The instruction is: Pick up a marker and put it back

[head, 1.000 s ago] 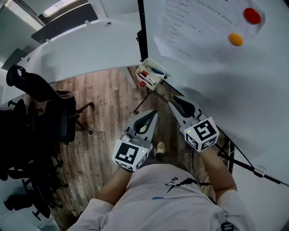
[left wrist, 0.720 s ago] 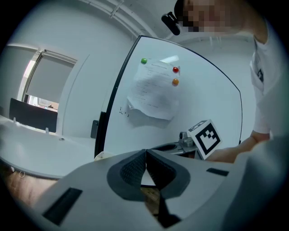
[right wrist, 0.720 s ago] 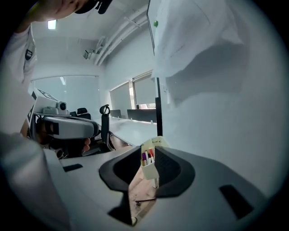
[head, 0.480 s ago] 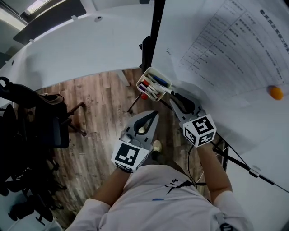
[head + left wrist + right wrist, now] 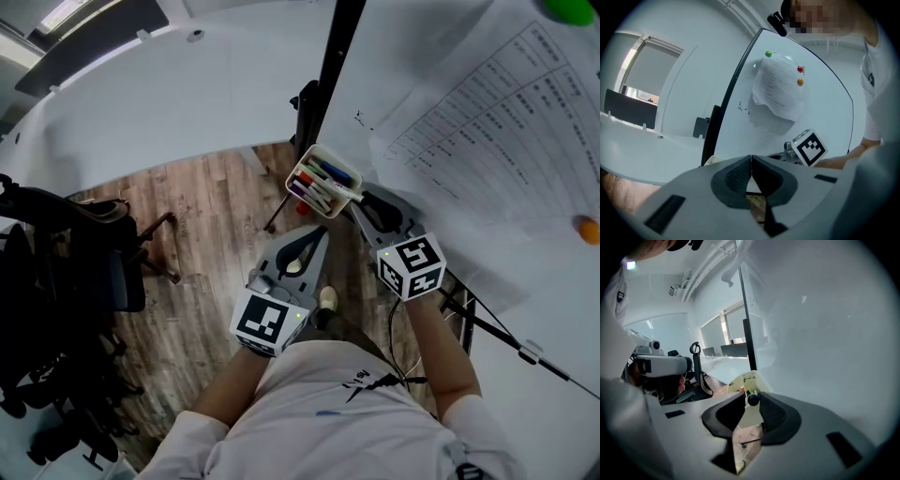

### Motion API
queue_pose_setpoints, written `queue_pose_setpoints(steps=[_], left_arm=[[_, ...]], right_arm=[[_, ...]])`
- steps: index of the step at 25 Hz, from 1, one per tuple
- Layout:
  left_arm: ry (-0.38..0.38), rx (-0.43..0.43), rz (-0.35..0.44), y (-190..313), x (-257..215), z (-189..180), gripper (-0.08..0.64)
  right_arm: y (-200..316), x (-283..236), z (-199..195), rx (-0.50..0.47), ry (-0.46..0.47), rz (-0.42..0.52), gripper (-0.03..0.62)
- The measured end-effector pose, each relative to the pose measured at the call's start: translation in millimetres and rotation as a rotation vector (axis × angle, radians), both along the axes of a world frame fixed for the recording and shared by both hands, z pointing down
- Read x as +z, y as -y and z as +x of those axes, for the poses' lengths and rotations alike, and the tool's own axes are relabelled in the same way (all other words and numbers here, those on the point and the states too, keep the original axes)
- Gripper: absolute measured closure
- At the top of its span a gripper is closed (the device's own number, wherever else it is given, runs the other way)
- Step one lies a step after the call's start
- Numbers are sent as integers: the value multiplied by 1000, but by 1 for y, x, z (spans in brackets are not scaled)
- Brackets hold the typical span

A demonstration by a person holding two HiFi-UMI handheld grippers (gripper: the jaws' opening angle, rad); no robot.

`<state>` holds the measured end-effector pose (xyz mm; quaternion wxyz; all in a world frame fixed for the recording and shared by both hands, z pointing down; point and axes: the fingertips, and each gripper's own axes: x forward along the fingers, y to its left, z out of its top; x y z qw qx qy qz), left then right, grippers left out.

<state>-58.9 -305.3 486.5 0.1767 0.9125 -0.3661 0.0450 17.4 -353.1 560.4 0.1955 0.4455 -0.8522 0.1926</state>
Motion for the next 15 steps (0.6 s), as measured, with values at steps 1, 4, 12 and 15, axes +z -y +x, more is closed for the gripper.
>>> queue_pose_setpoints(steps=[1,4,12,15], left_arm=[[1,0,0,1,0,-1,548],[1,-4,2,1,-2,-4,546],[8,-25,6,-14,-7,-6,548],[6,-40,20,-22,-17,-4,548]], right_arm=[[1,1,0,6,-1,-2,504],[0,-2,1,17,7,-7,514],[-7,-35,12,58,68,62,517],[-15,-52,17,70,100,91,517]])
